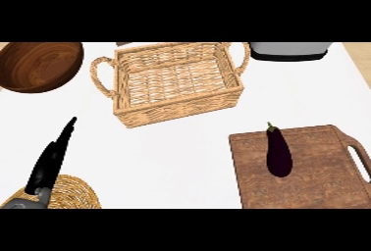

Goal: Pick the eggplant from the cutting board and place it in the basket

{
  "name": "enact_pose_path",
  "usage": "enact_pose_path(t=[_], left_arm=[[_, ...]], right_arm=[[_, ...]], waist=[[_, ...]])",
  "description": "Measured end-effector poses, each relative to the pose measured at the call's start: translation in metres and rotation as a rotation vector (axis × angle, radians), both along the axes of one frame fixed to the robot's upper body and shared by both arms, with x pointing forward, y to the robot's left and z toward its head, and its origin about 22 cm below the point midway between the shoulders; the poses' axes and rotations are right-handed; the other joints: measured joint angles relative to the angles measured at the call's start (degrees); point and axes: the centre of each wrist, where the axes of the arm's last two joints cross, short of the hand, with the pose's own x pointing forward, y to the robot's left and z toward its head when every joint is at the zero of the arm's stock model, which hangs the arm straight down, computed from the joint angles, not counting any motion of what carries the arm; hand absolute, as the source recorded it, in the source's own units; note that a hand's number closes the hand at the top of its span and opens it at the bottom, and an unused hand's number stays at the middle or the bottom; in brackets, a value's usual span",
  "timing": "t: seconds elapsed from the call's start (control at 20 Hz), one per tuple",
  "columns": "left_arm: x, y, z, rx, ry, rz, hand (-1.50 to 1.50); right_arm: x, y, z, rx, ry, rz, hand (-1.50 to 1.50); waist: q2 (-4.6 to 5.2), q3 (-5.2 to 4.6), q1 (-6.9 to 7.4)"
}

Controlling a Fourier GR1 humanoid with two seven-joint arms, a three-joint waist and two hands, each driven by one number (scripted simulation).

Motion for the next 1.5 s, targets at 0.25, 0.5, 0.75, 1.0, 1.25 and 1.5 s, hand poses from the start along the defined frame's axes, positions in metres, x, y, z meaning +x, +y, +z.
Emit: enact_pose_path(t=[0.25, 0.5, 0.75, 1.0, 1.25, 1.5], left_arm=[[0.007, -0.008, 0.005, -0.003, 0.014, -0.001, 0.0], [0.006, -0.016, 0.005, -0.001, 0.022, -0.012, 0.0], [0.006, -0.009, 0.008, 0.001, 0.024, -0.004, 0.0], [0.005, -0.004, 0.007, 0.0, 0.029, -0.001, 0.0], [0.005, -0.002, 0.002, -0.002, 0.028, -0.004, 0.0], [0.004, -0.001, 0.005, 0.0, 0.026, -0.005, 0.0]], right_arm=[[0.01, 0.011, 0.014, 0.021, -0.007, -0.017, -1.5], [0.034, 0.01, 0.004, 0.019, -0.021, -0.028, -1.5], [0.059, 0.012, -0.005, 0.01, -0.024, -0.031, -1.5], [0.08, 0.012, -0.004, -0.012, -0.027, -0.043, -1.5], [0.101, 0.013, -0.013, -0.016, -0.014, -0.038, -1.5], [0.11, 0.012, -0.016, -0.026, -0.01, -0.039, -1.5]], waist=[[-0.02, 0.08, 0.39], [-0.14, 0.13, 0.61], [-0.22, 0.17, 0.62], [-0.32, 0.17, 0.58], [-0.37, 0.2, 0.52], [-0.4, 0.21, 0.51]])
